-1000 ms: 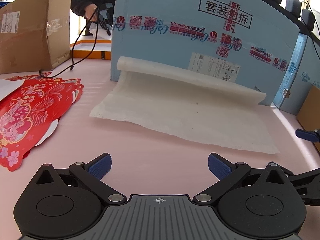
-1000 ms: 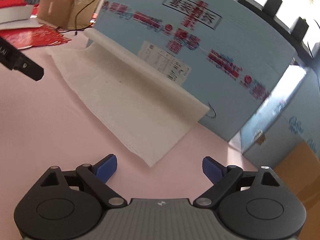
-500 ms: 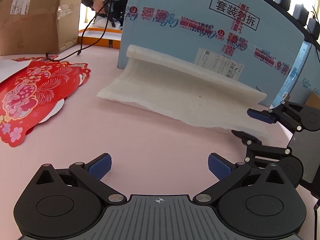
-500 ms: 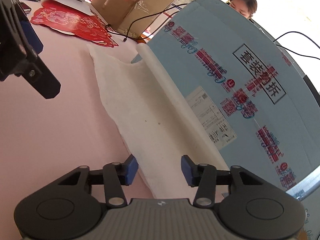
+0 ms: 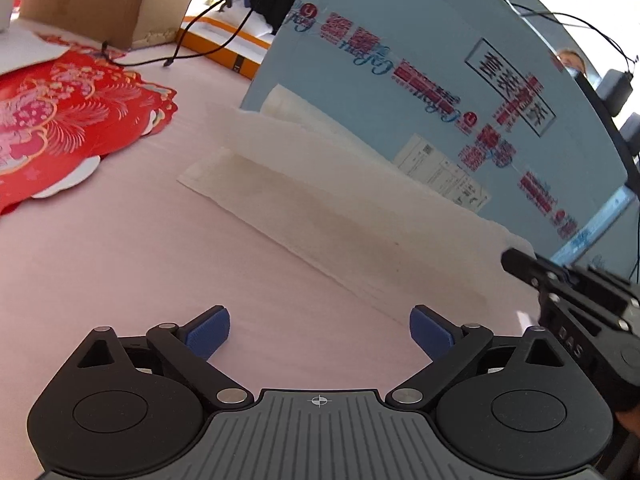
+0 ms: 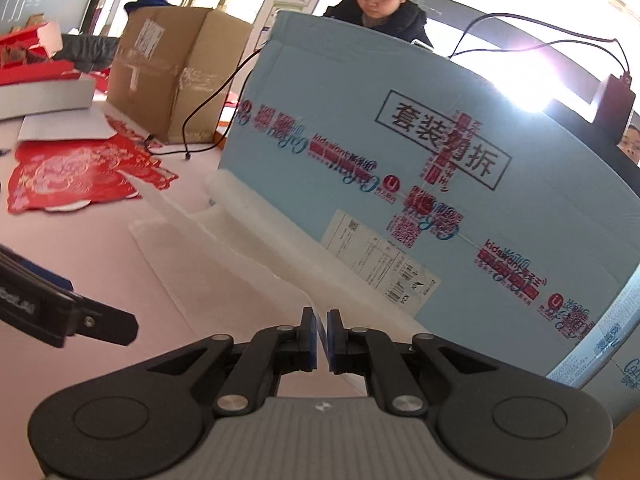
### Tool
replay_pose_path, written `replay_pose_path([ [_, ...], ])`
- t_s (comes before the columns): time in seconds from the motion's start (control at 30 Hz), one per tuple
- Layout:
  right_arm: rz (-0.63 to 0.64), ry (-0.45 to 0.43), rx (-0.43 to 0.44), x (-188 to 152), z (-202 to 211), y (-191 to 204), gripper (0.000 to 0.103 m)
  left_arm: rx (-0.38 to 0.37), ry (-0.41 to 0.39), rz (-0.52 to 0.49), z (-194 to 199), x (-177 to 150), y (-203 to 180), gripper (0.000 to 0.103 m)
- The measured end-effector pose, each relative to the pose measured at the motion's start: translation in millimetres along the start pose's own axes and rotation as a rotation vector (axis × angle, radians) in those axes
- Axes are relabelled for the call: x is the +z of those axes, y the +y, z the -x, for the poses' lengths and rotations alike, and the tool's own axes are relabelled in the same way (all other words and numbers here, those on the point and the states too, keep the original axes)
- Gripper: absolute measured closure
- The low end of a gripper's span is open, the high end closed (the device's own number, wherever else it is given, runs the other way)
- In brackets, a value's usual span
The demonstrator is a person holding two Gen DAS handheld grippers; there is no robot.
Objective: Fold shopping bag
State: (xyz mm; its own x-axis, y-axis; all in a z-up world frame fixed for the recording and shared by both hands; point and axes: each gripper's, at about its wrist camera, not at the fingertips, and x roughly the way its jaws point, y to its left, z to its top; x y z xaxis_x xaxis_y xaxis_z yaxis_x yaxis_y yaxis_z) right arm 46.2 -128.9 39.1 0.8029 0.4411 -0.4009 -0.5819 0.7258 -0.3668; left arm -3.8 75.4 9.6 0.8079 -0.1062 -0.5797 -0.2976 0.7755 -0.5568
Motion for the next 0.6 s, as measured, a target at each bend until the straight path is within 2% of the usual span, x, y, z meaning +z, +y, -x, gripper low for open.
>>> replay_pose_path([
  [0.07,-0.059,0.007,-0.006,4.4,1.0,-10.4,0.097,0.005,-0.015,0.056,-11.0,7.4,2.4,0.014],
  [0.17,-0.106,0.012,-0.019,6.8,0.4,-20.8,0.097,0.059,-0.046,0.078,-30.3,18.5,-4.3,0.02],
  [0.2,-0.118,0.012,-0.022,7.5,0.5,-23.6,0.097,0.075,-0.053,0.08,-34.8,21.0,-6.1,0.025],
  [0.23,-0.127,0.01,-0.025,8.0,0.8,-25.5,0.097,0.085,-0.055,0.079,-36.7,22.2,-6.7,0.039],
  [0.27,-0.139,0.009,-0.026,8.7,0.7,-27.8,0.097,0.095,-0.057,0.077,-38.5,23.3,-7.3,0.047],
  [0.33,-0.179,0.009,-0.026,11.4,-0.9,-35.6,0.097,0.114,-0.062,0.074,-42.2,25.5,-8.5,0.078],
  [0.43,-0.19,0.014,-0.024,13.3,-2.6,-40.8,0.097,0.143,-0.069,0.069,-47.7,28.8,-10.2,0.1],
  [0.53,-0.187,0.01,-0.018,13.7,1.3,-45.1,0.097,0.169,-0.079,0.059,-50.3,32.3,-11.8,0.102],
  [0.6,-0.197,0.0,-0.023,15.1,8.1,-49.2,0.097,0.156,-0.083,0.018,-36.5,34.5,-12.5,0.102],
])
